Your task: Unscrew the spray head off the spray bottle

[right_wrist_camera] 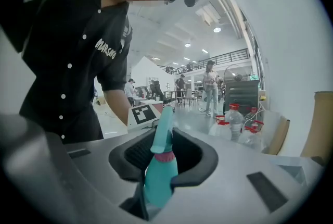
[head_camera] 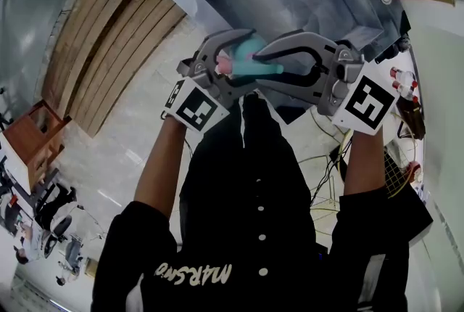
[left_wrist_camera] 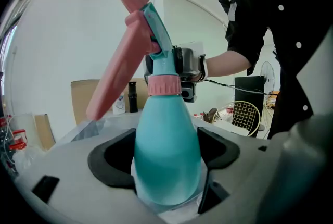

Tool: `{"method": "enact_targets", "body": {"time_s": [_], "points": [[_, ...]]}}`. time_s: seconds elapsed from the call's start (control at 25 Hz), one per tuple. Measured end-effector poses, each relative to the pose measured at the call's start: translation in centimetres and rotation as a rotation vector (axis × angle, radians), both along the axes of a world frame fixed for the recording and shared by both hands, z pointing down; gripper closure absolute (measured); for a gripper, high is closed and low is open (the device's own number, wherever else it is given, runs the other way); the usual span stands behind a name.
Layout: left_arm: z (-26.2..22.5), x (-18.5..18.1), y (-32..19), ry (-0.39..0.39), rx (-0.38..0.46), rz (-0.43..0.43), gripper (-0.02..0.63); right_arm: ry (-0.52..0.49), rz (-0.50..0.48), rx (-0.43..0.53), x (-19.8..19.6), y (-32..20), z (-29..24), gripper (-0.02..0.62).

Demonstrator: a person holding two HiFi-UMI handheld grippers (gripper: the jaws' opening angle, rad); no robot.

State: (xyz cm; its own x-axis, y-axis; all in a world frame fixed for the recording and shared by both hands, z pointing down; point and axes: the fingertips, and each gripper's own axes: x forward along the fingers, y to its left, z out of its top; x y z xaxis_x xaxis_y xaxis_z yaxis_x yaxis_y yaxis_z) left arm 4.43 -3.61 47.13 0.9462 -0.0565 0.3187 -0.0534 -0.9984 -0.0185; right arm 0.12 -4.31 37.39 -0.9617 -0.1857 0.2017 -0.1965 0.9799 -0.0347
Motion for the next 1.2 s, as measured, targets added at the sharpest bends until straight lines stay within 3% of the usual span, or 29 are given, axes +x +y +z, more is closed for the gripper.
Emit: {"method": "enact_targets", "body": {"time_s": [0.16,0.32,0.6,0.72,0.8,0.96,1.2], "points": [[0.0,0.0,-0.2,0.002,0.0,-0.002,0.218,0.016,0.049,-0.003,0.3,-0.5,0.1,0.461],[0.0,0.0,-0.1,-0.006,0.003,-0.002,0.218,-0.044,0.165,-0.034,1.2,-0.6,-1.0,0.352],[0.2,0.0,-0.1,-0.005,0.003,-0.01,0.218,-0.04,0.685,-0.032,3.1,0.2,-2.8,0.35],[0.1,-0.1,-0.1,-0.005,0.004,-0.013,0.218,-0.081,0.852,-0.05,2.6,1.9,-3.1,0.353],[0.1,-0.1,-0.1,-0.003,0.005,-0.014,0.218,-0.091,0.897,-0.084,1.7,2.9,-2.5,0.346],[0.0,-0.1,-0.1,0.0,0.009,-0.015,0.218,-0.083,0.894,-0.119,-0.8,3.2,-1.9,0.296],[0.0,-0.1,-0.2,0.001,0.007,-0.024,0.218,-0.066,0.944,-0.143,-1.1,1.8,-1.5,0.265]]}}
